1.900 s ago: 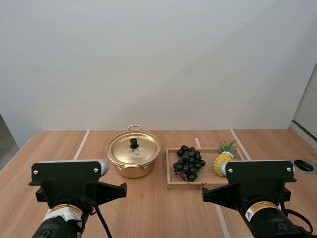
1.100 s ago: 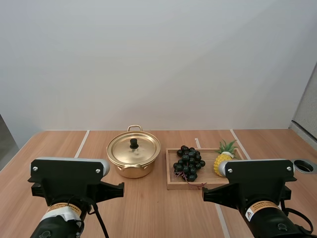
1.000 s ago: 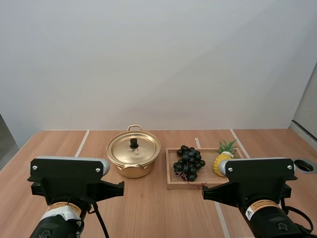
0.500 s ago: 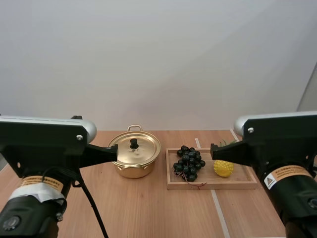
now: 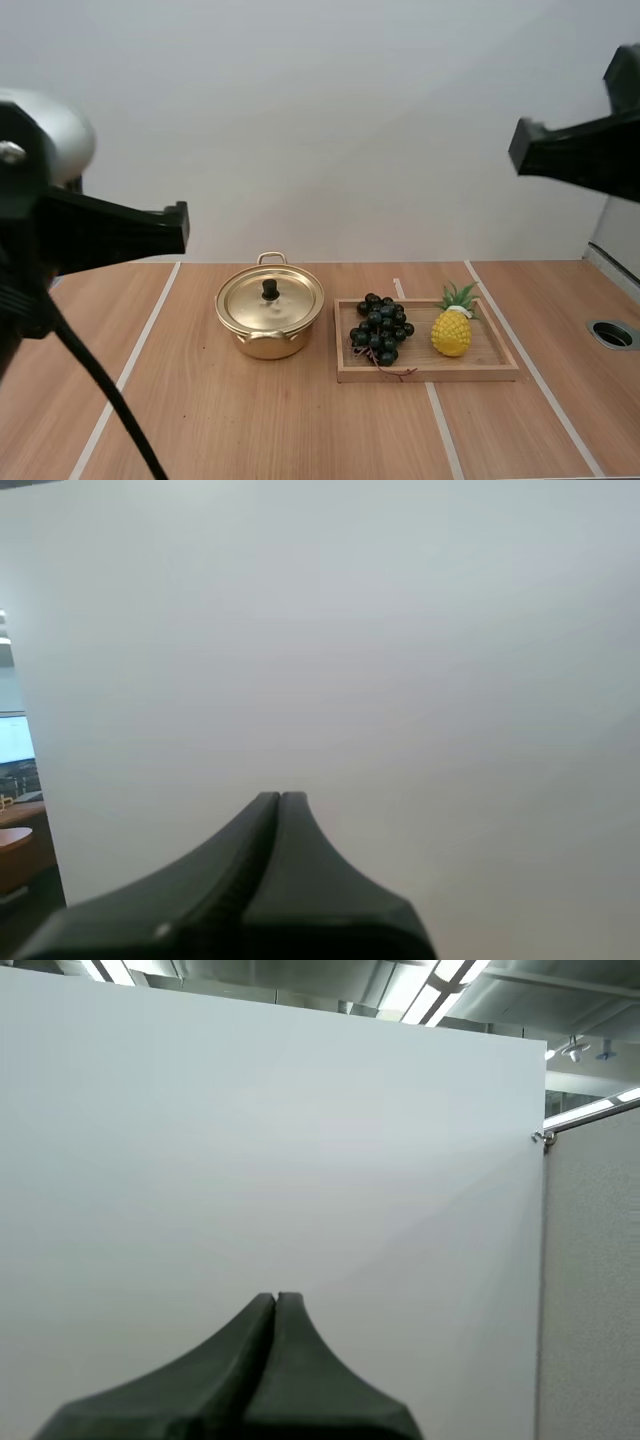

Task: Open the pot, put the grape inside, and close it

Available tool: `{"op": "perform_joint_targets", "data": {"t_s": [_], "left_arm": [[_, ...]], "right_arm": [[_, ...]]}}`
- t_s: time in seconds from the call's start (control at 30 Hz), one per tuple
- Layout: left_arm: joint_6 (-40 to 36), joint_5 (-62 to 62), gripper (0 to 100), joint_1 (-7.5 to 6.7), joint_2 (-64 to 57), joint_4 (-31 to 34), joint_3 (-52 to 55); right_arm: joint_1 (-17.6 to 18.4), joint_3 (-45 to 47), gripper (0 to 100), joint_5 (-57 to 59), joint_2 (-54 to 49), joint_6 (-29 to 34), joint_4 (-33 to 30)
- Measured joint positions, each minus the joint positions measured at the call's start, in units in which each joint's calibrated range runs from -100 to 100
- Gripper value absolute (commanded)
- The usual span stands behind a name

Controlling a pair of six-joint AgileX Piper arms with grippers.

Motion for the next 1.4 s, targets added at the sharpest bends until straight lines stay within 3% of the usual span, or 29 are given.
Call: {"op": "perform_joint_targets", "data": {"t_s": [0.23, 0.5, 0.97, 1.13, 1.33, 1.4], "left_arm": [[1.9, 11.52, 0, 0.88, 0.0, 0.09, -9.41], [2.09, 9.56, 0, 0.87, 1.57, 0.09, -10.57], [2.89, 6.26, 0, 0.87, 28.49, -2.79, -20.29], [7.39, 5.54, 0, 0.87, 37.43, -4.22, -22.02], [17.22, 3.9, 0, 0.87, 44.48, -12.58, -22.17], [18.7, 4.33, 5, 0.87, 46.38, -14.52, -22.17]], "right_arm": [[0.0, -12.03, 0, 7.18, 0.01, 0.0, 0.0], [0.0, -14.47, 0, 8.44, 3.7, 0.0, 0.0], [0.0, -14.47, 0, 6.0, 25.29, -0.37, 0.0], [0.0, -14.47, 0, 5.83, 31.54, -8.17, 0.0], [0.0, -14.47, 0, 5.83, 38.18, -12.61, 0.0], [0.0, -14.47, 0, 5.83, 39.91, -13.26, 0.0]]}}
